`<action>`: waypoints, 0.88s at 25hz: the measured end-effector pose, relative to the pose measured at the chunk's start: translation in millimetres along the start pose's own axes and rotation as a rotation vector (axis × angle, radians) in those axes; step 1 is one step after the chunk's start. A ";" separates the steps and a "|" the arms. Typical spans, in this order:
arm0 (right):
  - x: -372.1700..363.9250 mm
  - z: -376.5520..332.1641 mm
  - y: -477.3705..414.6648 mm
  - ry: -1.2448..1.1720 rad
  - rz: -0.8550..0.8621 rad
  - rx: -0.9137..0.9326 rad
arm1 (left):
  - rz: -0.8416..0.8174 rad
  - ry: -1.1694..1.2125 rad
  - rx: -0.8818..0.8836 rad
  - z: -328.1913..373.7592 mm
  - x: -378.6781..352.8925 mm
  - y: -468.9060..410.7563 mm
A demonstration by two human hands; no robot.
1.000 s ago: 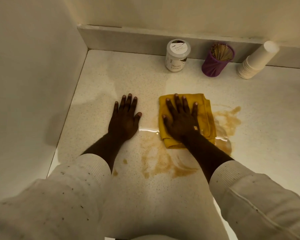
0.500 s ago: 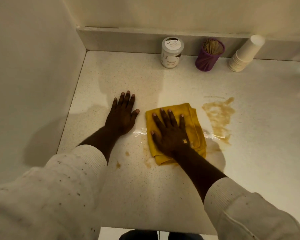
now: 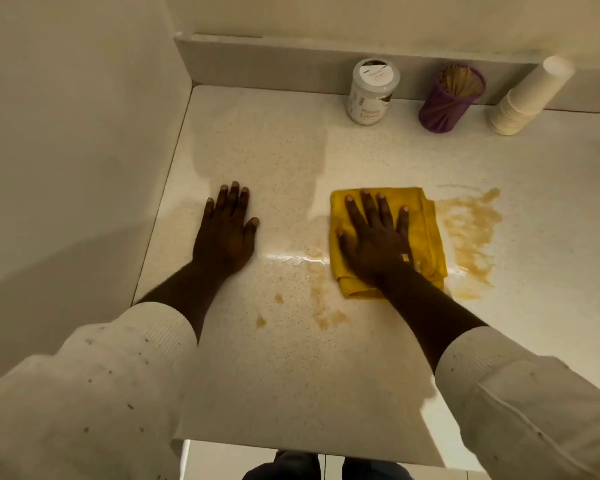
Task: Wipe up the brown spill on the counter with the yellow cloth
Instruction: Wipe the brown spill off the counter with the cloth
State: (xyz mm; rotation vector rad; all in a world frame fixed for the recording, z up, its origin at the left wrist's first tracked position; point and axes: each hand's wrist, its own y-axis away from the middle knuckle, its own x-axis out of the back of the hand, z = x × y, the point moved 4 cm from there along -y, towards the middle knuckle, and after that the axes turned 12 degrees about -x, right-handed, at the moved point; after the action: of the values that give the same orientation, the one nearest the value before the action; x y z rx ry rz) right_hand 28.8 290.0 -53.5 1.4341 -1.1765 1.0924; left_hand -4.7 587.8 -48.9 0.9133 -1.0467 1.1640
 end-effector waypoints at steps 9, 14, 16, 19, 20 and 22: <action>-17.9 -99.1 20.1 -0.014 -0.003 0.154 | 0.028 0.016 -0.023 -3.6 1.9 0.8; -27.4 -87.5 79.8 -0.001 -0.015 0.245 | 0.018 -0.006 -0.066 -0.5 6.1 12.4; -24.9 -76.0 87.2 -0.012 -0.025 0.226 | 0.002 -0.014 -0.056 -5.1 8.1 31.6; -21.0 -72.1 89.9 -0.003 -0.015 0.215 | -0.012 -0.032 -0.025 -7.2 8.0 70.7; -21.0 -73.6 88.9 0.003 -0.018 0.218 | -0.017 -0.029 -0.017 -6.4 6.3 79.9; -22.1 -80.8 85.9 0.011 -0.025 0.200 | -0.012 -0.011 0.005 -4.9 3.5 89.7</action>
State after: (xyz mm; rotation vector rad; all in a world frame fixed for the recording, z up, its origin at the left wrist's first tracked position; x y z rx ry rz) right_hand -64.6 365.4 -52.1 1.5889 -1.0619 1.2266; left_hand -92.0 609.0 -44.2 0.9296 -1.0469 1.1534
